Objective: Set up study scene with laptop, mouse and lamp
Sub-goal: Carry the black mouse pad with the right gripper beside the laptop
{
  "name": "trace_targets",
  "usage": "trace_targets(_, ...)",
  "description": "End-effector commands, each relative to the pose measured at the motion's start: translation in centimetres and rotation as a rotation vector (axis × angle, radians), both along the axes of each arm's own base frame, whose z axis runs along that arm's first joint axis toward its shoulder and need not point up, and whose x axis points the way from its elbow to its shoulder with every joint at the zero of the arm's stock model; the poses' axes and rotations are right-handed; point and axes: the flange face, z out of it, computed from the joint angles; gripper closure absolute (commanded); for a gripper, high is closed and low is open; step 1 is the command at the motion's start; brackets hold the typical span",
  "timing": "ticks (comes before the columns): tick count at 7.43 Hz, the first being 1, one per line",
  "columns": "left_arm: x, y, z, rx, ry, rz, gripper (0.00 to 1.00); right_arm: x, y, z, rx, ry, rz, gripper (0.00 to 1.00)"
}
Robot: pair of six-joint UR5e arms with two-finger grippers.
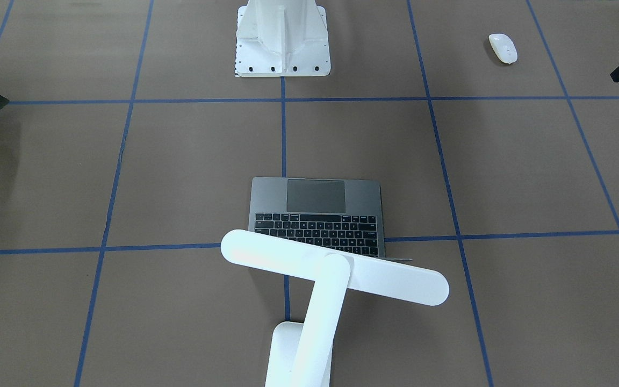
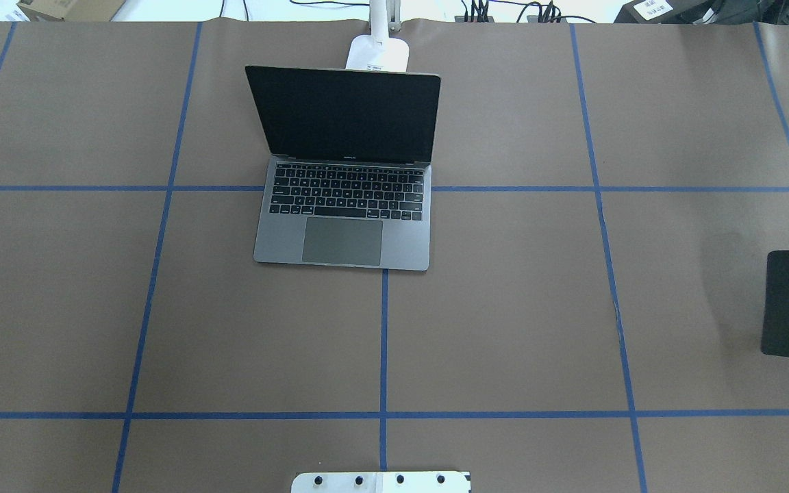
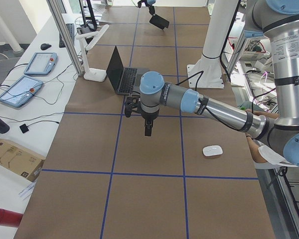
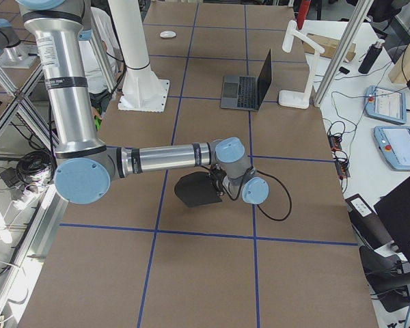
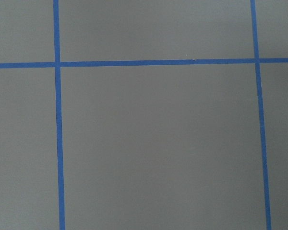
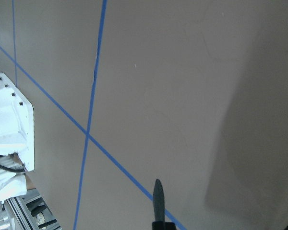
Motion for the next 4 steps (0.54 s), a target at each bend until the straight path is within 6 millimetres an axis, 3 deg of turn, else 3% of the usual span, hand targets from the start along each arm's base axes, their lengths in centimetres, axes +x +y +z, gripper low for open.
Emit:
trace_targets(1, 0.1, -0.1, 0.8, -0.014, 0.002, 0.003, 0.0, -9.9, -3.1, -6.1, -0.018, -0.065, -0.029, 1.0)
trace_targets(2, 0.1, -0.2, 1.1, -0.021, 0.003, 0.003, 0.0, -14.0, -4.7, -9.3, -0.039, -0.092, -0.035, 1.0)
trace_targets(3, 0.1, -0.2, 1.0, -0.019, 0.003, 0.003, 0.0, -17.0, -6.1, -10.5, -0.063, -0.104, -0.041, 1.0)
trace_targets(4, 0.1, -0.2, 1.0, -0.019, 0.003, 0.002, 0.0, -20.1, -6.5, -10.4, -0.065, -0.144, -0.041, 1.0)
